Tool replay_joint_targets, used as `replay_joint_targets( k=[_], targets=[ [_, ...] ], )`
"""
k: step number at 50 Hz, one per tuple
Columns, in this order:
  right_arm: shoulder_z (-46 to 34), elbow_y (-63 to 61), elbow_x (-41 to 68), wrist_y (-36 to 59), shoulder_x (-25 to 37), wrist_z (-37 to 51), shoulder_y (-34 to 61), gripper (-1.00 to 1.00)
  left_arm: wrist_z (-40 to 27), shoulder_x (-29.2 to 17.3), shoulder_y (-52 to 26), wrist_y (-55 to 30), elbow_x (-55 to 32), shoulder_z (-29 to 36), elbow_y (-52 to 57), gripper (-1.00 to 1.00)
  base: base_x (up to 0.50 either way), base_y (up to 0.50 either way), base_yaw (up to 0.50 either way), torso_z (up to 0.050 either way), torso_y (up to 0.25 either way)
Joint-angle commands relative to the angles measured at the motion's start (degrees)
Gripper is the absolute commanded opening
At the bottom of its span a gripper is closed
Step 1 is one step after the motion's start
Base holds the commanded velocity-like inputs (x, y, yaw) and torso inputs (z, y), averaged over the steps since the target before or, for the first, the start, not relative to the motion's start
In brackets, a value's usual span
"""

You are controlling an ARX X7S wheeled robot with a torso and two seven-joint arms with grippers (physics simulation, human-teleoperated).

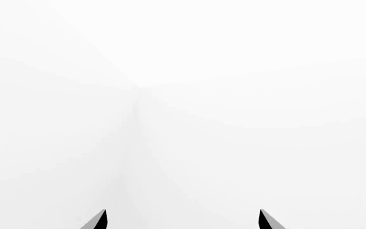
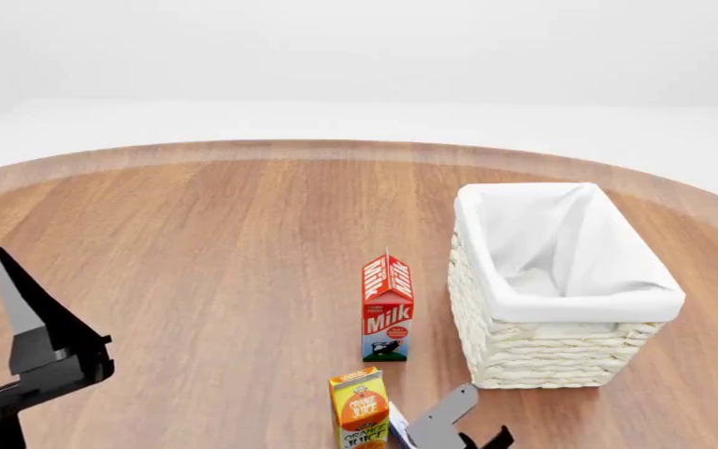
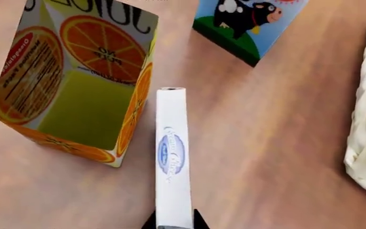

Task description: Pick up the cream cheese box and the butter, and put them in the basket.

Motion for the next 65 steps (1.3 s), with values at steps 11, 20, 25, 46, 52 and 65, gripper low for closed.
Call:
replay_joint_targets(
  k=[11,20,25,46,52,65],
  targets=[
    [4.8,-7.6,-0.4,0.6,2.0,0.9,1.7,-1.00,1.3,0.9,0.0,1.3,0.6,-1.1,-0.6,1.00,0.00,0.00,0.00,0.000,0.001],
    [12.0,-25.3,4.3,6.7,8.4,12.3,-0.7,-1.00,1.2,0.8,0.2,1.5,0.8,-0.9,-0.6,1.00,0.00,0.00,0.00,0.000,0.001],
    [11.6,-31.4,4.3,7.4,11.3,13.9,-2.5,-1.00,1.2,0.7,0.2,1.6,0.9,-0.8,-0.5,1.00,0.00,0.00,0.00,0.000,0.000],
    [18.8,-48.3,12.7,10.9,18.4,20.9,-3.8,-1.00,0.7,0.5,0.5,0.4,1.0,-0.5,1.2,1.00,0.00,0.00,0.00,0.000,0.000],
    [21.4,-52.8,15.4,13.2,20.5,24.1,-1.9,-1.00,0.7,0.4,0.4,0.6,1.1,-0.3,1.0,1.00,0.00,0.00,0.00,0.000,0.000],
    [19.6,-57.4,22.2,10.1,27.0,32.1,4.7,-1.00,0.5,0.2,0.1,1.1,1.2,-0.2,0.4,1.00,0.00,0.00,0.00,0.000,0.000]
  ],
)
